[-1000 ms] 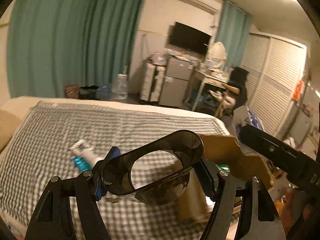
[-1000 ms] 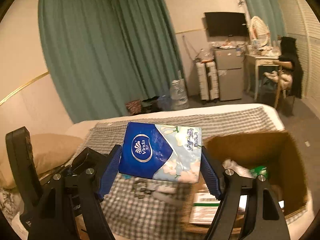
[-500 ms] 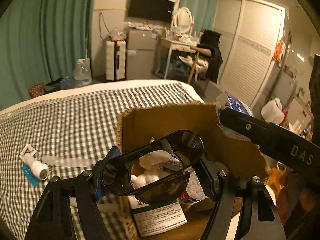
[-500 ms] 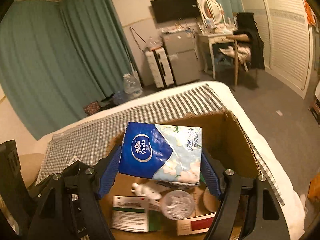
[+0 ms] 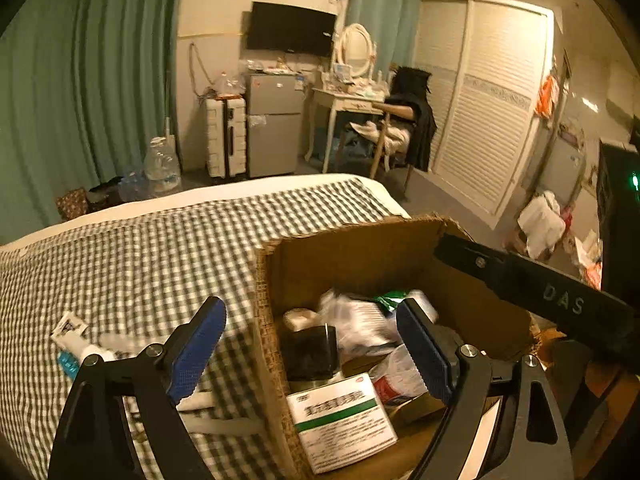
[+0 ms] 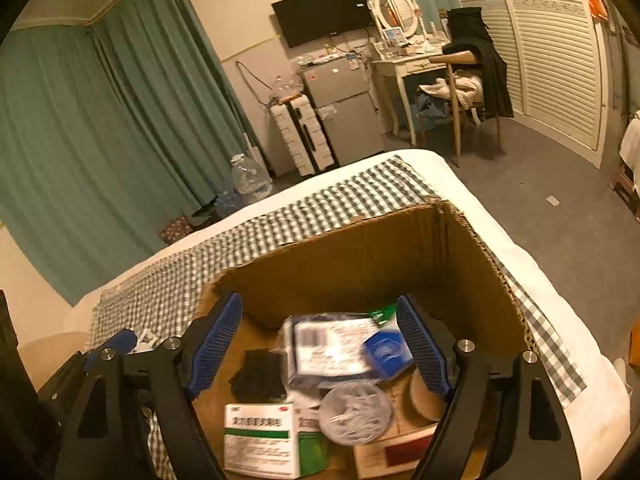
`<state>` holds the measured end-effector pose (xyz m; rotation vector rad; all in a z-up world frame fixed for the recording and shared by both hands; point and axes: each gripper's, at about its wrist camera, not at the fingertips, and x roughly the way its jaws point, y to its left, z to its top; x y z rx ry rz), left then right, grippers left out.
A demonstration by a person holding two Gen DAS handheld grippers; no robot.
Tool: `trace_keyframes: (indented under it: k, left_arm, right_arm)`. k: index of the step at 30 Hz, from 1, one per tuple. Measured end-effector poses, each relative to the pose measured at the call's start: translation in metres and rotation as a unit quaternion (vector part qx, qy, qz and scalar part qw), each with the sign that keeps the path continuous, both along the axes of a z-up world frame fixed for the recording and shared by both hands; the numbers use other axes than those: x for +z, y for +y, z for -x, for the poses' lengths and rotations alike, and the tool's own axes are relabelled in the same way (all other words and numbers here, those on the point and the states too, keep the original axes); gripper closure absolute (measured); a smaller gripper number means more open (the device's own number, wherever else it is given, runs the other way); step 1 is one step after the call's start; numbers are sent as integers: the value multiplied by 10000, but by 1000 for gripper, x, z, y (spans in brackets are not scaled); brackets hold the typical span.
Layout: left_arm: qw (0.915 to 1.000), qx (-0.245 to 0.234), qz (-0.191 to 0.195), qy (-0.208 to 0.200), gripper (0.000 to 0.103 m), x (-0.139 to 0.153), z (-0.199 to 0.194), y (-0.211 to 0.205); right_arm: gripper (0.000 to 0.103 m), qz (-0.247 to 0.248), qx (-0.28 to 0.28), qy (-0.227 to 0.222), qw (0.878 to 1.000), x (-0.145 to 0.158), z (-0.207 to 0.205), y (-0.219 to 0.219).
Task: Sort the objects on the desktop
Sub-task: 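Move both grippers back over the items on the bed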
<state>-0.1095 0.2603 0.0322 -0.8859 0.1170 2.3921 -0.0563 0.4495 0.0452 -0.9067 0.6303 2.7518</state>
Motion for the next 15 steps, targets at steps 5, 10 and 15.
trace_keyframes:
  k: [5, 10, 15]
  left_arm:
    - [9980, 610, -139, 54, 13, 11, 3, -74]
    - [9874, 1564, -78, 206, 5, 8, 12, -176]
    - [9694, 2449, 170, 64, 5, -26, 14, -257]
  right_arm:
    - [23, -107, 401, 210, 9989, 12, -7, -37]
    - [23, -229, 1114, 437, 9925, 15, -7, -103]
    - [23, -320, 1712, 339, 9841, -5, 16, -165]
